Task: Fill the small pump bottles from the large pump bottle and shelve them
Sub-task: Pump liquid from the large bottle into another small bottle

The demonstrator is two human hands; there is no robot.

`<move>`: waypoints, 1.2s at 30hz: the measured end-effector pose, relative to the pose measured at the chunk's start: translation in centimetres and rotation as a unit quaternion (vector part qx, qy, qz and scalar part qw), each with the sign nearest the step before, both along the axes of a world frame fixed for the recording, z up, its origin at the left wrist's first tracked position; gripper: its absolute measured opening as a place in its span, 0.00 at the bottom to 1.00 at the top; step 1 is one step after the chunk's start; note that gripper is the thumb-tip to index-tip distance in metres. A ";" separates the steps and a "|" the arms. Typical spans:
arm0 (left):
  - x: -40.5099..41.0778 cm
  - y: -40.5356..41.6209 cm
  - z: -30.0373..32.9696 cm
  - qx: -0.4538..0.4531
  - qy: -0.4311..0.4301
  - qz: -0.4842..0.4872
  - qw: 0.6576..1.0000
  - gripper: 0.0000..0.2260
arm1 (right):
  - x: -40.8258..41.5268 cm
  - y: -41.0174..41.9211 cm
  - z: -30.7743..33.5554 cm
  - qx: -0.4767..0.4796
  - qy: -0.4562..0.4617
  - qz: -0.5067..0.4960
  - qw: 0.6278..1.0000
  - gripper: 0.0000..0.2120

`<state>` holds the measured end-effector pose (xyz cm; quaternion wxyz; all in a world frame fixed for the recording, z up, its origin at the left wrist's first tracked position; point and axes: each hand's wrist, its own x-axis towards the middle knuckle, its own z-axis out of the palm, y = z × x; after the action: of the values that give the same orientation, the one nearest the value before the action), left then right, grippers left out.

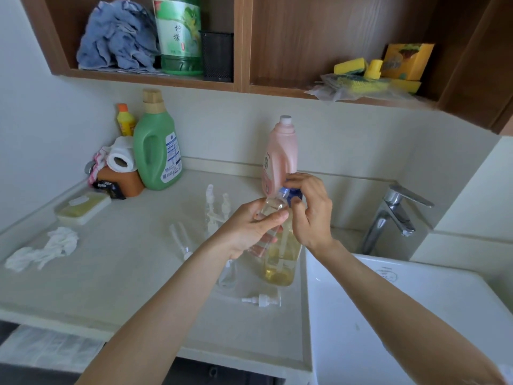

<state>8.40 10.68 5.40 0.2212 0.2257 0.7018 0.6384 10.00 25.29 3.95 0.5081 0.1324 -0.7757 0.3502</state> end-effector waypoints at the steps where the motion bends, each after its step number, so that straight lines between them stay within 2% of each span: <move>1: 0.0 0.1 0.0 0.010 -0.002 -0.001 1.000 0.10 | 0.1 0.3 0.4 0.004 -0.007 0.003 1.000 0.16; 4: 0.0 0.4 0.3 0.027 -0.001 0.004 1.000 0.07 | 0.2 0.6 1.1 0.009 -0.017 0.007 1.000 0.17; 7: -0.3 0.7 0.2 0.035 0.002 0.005 0.999 0.10 | 0.2 0.7 0.6 0.016 -0.014 0.011 1.000 0.17; 11: -0.6 0.8 -0.5 0.049 0.010 0.012 0.999 0.07 | -0.3 0.6 -0.6 0.014 -0.001 0.002 1.000 0.18; 16: -0.7 0.6 -1.2 0.041 -0.006 0.016 0.999 0.08 | -0.4 0.0 -1.7 0.008 0.005 -0.017 1.000 0.18; 24: -0.3 0.9 -0.3 0.049 -0.024 0.043 0.998 0.04 | 0.2 0.9 1.1 0.011 -0.026 -0.012 1.000 0.19; 30: -0.1 1.2 -0.2 0.046 -0.038 0.067 0.996 0.04 | 0.1 1.0 0.7 0.001 -0.013 -0.008 1.000 0.19; 34: 0.0 1.0 -0.4 0.020 -0.029 0.063 0.997 0.13 | 0.0 0.6 -0.3 -0.008 -0.013 -0.007 1.000 0.19; 36: 0.1 0.9 -0.5 0.031 -0.035 0.057 0.997 0.09 | -0.1 0.5 -0.7 -0.006 -0.008 -0.008 1.000 0.19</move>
<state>8.53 11.55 4.89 0.2018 0.1692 0.6855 0.6788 9.92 25.78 3.24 0.5056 0.1201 -0.7787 0.3516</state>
